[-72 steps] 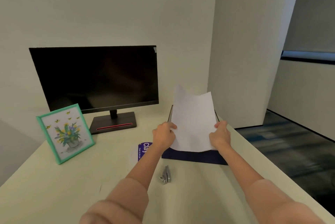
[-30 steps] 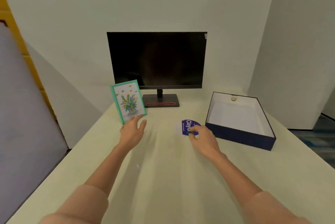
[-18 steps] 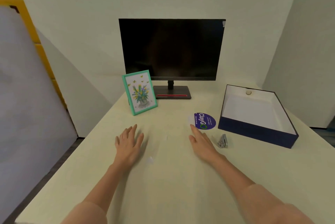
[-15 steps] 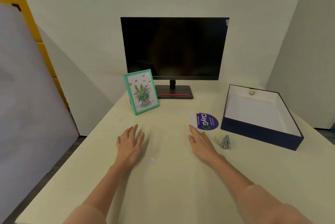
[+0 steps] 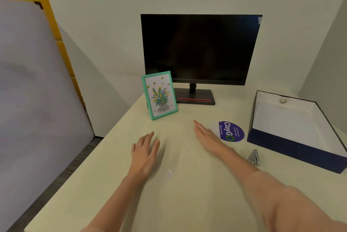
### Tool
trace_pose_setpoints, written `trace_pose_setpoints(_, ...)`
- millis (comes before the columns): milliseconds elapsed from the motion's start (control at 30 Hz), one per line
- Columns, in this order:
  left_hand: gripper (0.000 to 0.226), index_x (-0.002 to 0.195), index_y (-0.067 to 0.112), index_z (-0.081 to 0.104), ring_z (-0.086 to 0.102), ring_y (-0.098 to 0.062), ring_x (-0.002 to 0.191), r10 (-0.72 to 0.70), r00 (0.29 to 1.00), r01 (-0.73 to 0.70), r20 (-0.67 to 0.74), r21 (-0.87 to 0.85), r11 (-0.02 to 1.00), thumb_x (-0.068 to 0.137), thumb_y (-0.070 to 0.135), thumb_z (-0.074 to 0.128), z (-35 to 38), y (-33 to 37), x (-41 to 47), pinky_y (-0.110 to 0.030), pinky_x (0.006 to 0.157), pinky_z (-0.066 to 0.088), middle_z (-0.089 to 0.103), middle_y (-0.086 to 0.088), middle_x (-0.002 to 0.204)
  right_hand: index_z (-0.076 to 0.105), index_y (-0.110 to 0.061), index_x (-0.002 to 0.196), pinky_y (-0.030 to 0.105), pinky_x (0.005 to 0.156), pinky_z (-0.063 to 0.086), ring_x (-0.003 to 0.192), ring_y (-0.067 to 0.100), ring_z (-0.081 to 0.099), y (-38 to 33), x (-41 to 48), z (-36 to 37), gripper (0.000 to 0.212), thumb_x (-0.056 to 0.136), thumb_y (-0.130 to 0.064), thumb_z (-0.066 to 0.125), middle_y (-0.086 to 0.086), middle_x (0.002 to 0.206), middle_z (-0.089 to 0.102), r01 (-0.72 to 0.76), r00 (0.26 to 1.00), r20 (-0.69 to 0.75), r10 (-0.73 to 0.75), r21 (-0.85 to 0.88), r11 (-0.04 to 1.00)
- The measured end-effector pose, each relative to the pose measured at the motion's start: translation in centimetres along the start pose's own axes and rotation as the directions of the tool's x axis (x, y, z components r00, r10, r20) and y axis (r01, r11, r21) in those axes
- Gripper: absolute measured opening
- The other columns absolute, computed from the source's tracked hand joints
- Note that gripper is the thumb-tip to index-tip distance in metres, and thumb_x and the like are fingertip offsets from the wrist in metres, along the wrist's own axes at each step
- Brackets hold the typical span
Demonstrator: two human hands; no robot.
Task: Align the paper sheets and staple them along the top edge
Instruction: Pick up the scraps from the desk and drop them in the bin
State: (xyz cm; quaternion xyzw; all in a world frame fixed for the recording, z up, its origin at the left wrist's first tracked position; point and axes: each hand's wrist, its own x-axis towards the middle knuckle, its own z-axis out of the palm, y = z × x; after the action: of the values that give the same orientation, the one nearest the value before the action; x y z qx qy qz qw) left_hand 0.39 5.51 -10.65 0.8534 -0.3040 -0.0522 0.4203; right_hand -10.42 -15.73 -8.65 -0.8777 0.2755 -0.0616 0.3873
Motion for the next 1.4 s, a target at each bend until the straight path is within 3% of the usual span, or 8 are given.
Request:
trace_pose_setpoints(333,0.042,0.142,0.03,0.036,0.03,-0.009,0.137,0.021,1.0,-0.021,-0.003,-0.017,1.0,0.101,0.037,0.031,0.1,-0.4,0.4,-0.039,0.12,0.012,0.039,0.009,0.14,0.026,-0.041,0.148,0.033,0.119,-0.004,0.147,0.008,0.014,-1.8,6.1,1.0,0.059,0.098,-0.054,-0.003,-0.013,0.149,0.041,0.063,0.992,0.1,-0.073,0.096,0.993)
trace_pose_setpoints(533,0.042,0.141,0.028,0.04,0.032,-0.013,0.136,0.007,1.0,-0.007,-0.012,-0.04,0.999,0.101,0.036,0.032,-0.3,-0.1,0.4,-0.04,0.119,0.017,0.041,0.005,0.141,0.039,-0.044,0.142,0.024,0.104,0.014,0.133,-0.003,0.029,-1.2,0.8,1.2,0.055,0.098,-0.057,0.009,-0.013,0.136,0.057,0.062,0.984,0.142,-0.109,0.301,0.952)
trace_pose_setpoints(767,0.042,0.14,0.024,0.042,0.031,-0.014,0.137,0.001,0.999,0.0,0.033,-0.037,0.999,0.102,0.033,0.028,-0.7,0.8,-0.3,-0.041,0.12,0.012,0.043,0.002,0.142,0.045,-0.045,0.137,0.029,0.111,0.015,0.13,0.003,0.044,-0.4,-6.5,1.1,0.056,0.097,-0.059,0.007,-0.008,0.129,0.064,0.056,0.98,0.143,-0.135,0.456,0.888)
trace_pose_setpoints(900,0.044,0.141,0.025,0.04,0.028,-0.014,0.14,0.011,0.988,-0.018,0.154,0.042,0.999,0.102,0.036,0.024,-0.6,1.6,0.7,-0.046,0.12,0.008,0.037,0.003,0.148,0.04,-0.038,0.143,0.037,0.117,0.01,0.14,0.013,0.036,0.4,-5.7,0.0,0.059,0.097,-0.057,0.007,-0.003,0.143,0.052,0.022,0.997,-0.07,0.015,0.504,0.864)
trace_pose_setpoints(1067,0.047,0.147,0.025,0.031,0.023,-0.017,0.144,0.067,0.934,-0.147,0.35,0.207,0.967,0.102,0.038,0.023,1.3,3.9,4.1,-0.047,0.119,0.013,0.026,0.004,0.156,0.019,-0.046,0.148,0.018,0.112,-0.006,0.14,-0.008,0.005,-0.2,-6.4,1.4,0.056,0.096,-0.06,0.004,-0.028,0.151,0.019,0.009,0.997,0.081,-0.019,0.115,0.993)
trace_pose_setpoints(1133,0.05,0.15,0.025,0.022,0.018,-0.016,0.146,0.039,0.913,-0.184,0.407,0.325,0.927,0.102,0.039,0.022,2.5,4.5,5.5,-0.048,0.119,0.011,0.018,0.005,0.159,0.021,-0.048,0.147,0.02,0.117,-0.004,0.144,-0.006,0.007,-0.4,-6.7,2.1,0.057,0.095,-0.061,0.003,-0.024,0.153,0.026,0.059,0.992,0.108,-0.068,0.086,0.995)
trace_pose_setpoints(1267,0.053,0.152,0.023,0.016,0.011,-0.016,0.148,0.014,0.878,-0.261,0.478,0.455,0.851,0.101,0.038,0.018,4.3,5.1,7.7,-0.052,0.117,0.008,0.011,0.004,0.161,0.035,-0.049,0.142,0.027,0.113,0.012,0.138,0.0,0.027,0.2,-8.6,1.9,0.06,0.092,-0.067,0.007,-0.018,0.141,0.051,-0.006,0.993,0.112,-0.035,0.341,0.94)
trace_pose_setpoints(1400,0.052,0.151,0.023,0.018,0.008,-0.015,0.149,0.09,0.842,-0.378,0.532,0.463,0.802,0.101,0.038,0.016,5.3,5.5,7.2,-0.053,0.118,0.002,0.01,0.006,0.16,0.041,-0.041,0.142,0.024,0.11,0.013,0.137,0.001,0.033,1.1,-9.4,0.8,0.061,0.093,-0.06,0.009,-0.013,0.14,0.053,0.014,1.0,-0.031,0.001,0.495,0.869)
